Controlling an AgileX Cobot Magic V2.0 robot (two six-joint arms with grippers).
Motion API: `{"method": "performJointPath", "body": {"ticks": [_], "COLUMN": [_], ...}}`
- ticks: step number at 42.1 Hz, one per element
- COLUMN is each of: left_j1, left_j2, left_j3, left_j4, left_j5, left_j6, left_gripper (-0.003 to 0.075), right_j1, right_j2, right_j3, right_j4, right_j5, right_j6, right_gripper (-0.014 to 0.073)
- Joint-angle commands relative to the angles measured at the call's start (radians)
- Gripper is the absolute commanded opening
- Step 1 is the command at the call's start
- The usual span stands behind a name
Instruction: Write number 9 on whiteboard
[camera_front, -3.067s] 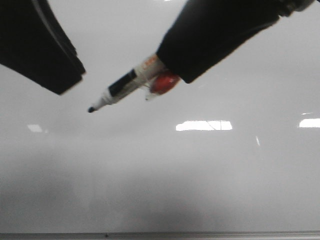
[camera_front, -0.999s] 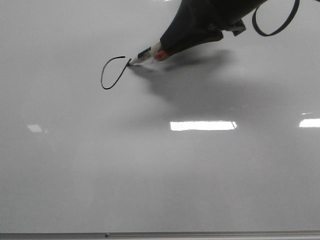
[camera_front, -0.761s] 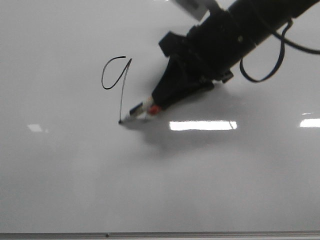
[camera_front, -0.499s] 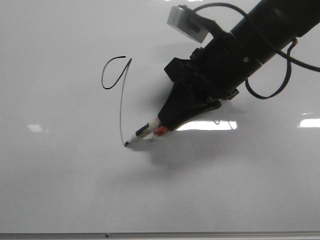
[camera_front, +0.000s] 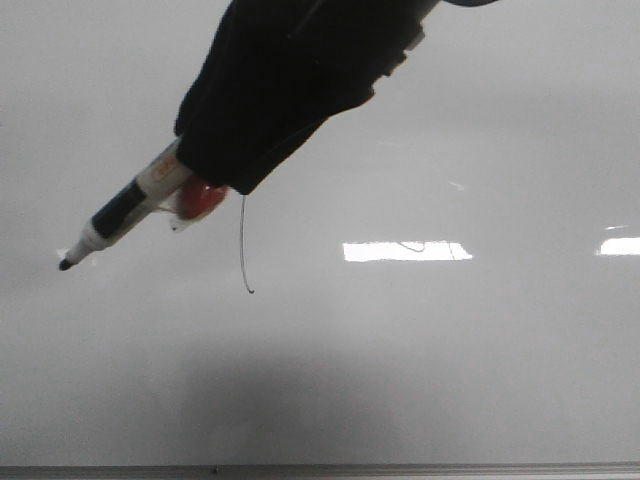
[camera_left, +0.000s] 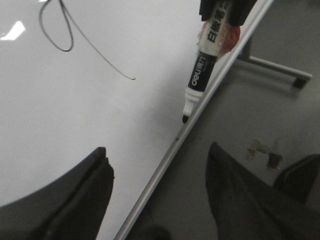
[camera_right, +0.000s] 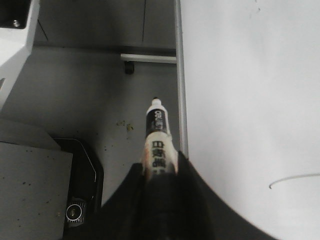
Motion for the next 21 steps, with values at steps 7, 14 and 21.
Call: {"method": "performJointPath", "body": {"ticks": [7,14,21], "left_j1": [-0.186,-0.252,-0.259], "left_j2": [0.137,0.161,0.161], "left_j3": [-0.076,-0.076,-0.076], "left_j4": [-0.022,-0.009,-0.016], "left_j5": [-0.037,-0.088,-0.108], "left_j6": [0.038,0.036,0.036], "left_gripper": [0.0388,0.0387,0.0368], "right_j1": [0.082,0.124,0.145], "right_j2": [-0.053,-0.063,-0.066], "right_j3": [-0.025,-0.025,-0.025], "right_j4": [0.025,0.046,0.081], "right_j5": [-0.057,-0.059,-0.060], "right_j6": [-0.011,-0.011,-0.011], "right_gripper": [-0.0061,-0.0061,-0.0061]}}
